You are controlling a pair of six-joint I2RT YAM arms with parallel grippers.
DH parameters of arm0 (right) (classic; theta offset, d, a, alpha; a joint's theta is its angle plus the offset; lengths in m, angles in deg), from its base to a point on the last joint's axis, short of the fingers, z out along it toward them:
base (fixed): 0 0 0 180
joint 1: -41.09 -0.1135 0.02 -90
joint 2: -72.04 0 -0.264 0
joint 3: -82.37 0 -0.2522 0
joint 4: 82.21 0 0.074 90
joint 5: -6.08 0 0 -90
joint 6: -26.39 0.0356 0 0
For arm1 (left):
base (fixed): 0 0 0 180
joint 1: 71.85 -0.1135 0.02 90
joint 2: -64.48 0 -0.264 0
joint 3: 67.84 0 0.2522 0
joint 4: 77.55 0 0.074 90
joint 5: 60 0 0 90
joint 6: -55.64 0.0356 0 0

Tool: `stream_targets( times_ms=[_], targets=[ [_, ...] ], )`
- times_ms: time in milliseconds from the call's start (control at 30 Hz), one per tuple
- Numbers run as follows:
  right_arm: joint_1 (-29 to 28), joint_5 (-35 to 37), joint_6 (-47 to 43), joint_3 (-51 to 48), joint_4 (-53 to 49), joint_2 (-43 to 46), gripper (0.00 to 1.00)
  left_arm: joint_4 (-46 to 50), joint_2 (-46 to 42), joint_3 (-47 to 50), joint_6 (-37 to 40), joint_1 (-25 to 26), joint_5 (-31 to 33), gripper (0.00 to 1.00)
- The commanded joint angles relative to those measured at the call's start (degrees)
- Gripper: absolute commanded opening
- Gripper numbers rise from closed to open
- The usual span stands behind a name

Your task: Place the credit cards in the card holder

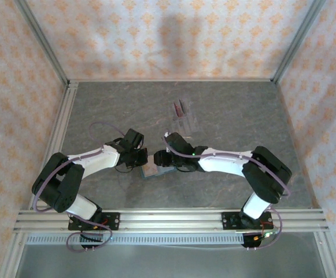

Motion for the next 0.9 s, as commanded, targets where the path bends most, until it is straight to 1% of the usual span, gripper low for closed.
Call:
stream_targets(
  times_ms=[0, 167, 400, 500, 567, 733, 867],
  targets=[
    [1.5, 3.3, -5.5, 4.4, -9.3, -1.4, 0.34, 3.6, 1.3, 0.8, 0.3, 0.6, 1.5, 0.0],
    [1.7, 7.2, -8.9, 9.8, -16.0, -5.5, 0.39, 3.7, 1.1, 0.7, 0.5, 0.6, 1.4, 0.0],
    [0.9, 9.2, -10.9, 13.3, -19.3, -10.9, 0.44, 3.8, 1.3, 0.5, 0.6, 0.6, 1.3, 0.0],
    [0.4, 11.3, -11.1, 14.1, -20.3, -12.5, 0.45, 3.9, 1.2, 0.6, 0.6, 0.6, 1.3, 0.0],
    [0.0, 14.1, -11.1, 14.4, -21.1, -13.0, 0.44, 3.9, 1.1, 0.6, 0.5, 0.6, 1.4, 0.0],
    [-1.2, 17.4, -11.1, 14.6, -22.4, -14.7, 0.45, 4.0, 1.1, 0.5, 0.6, 0.6, 1.4, 0.0],
    [-2.7, 20.1, -10.4, 14.3, -23.2, -16.2, 0.43, 4.0, 1.0, 0.5, 0.6, 0.5, 1.4, 0.0]
  ],
)
